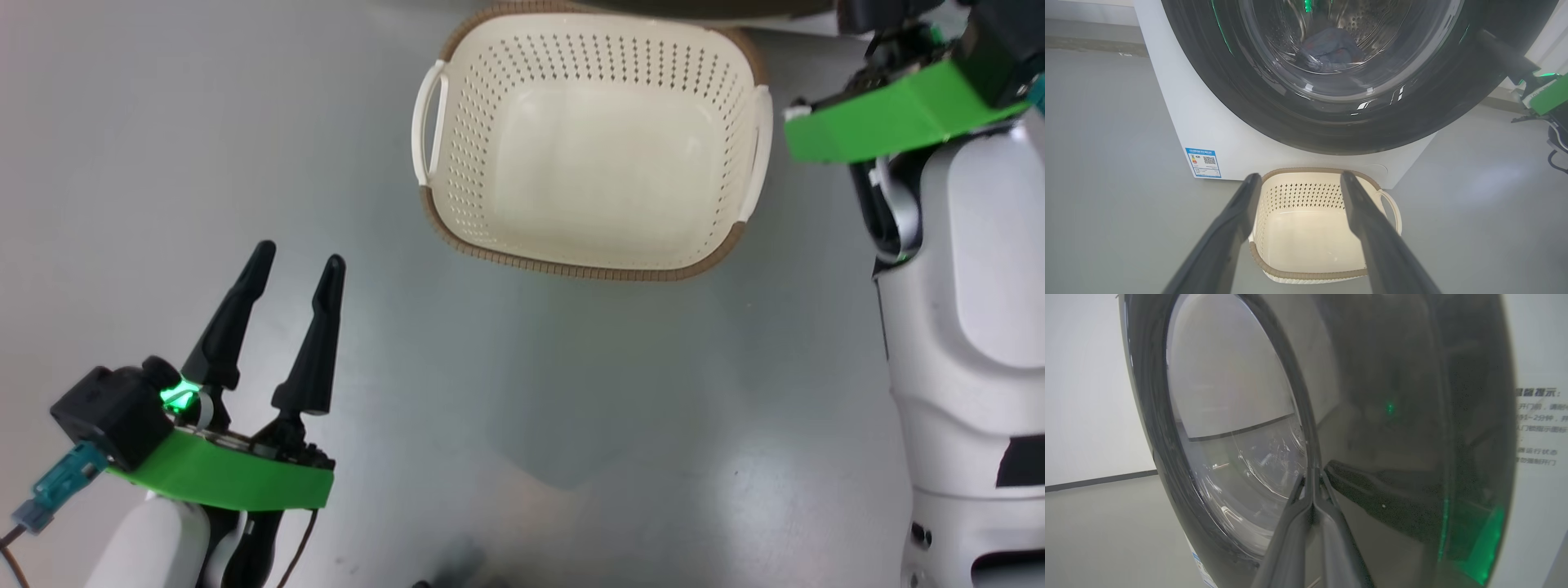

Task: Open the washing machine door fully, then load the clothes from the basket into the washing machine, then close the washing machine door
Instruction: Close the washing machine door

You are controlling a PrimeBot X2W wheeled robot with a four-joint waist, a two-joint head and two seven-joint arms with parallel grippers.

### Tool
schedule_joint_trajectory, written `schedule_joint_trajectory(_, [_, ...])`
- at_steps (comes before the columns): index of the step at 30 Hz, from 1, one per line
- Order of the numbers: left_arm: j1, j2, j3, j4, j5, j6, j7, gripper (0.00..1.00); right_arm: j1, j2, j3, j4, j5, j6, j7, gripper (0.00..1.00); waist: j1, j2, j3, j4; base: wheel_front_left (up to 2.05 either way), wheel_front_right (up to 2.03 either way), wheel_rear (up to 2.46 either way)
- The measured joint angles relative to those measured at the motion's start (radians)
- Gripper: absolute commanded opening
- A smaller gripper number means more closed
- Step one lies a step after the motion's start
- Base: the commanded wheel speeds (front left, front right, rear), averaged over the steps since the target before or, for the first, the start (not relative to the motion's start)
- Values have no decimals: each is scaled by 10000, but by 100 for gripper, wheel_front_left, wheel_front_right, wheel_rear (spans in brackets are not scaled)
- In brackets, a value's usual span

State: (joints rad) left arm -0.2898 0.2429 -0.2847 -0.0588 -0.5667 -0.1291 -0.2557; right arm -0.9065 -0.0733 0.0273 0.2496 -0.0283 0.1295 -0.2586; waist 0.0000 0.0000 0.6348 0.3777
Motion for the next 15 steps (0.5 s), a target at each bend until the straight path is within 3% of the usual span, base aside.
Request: schedule_joint_trajectory(15, [-456, -35, -171, -173, -240, 0, 0, 100, -1946, -96, -357, 226, -767, 0, 0, 0, -1, 0, 1007, 201, 0, 0, 0])
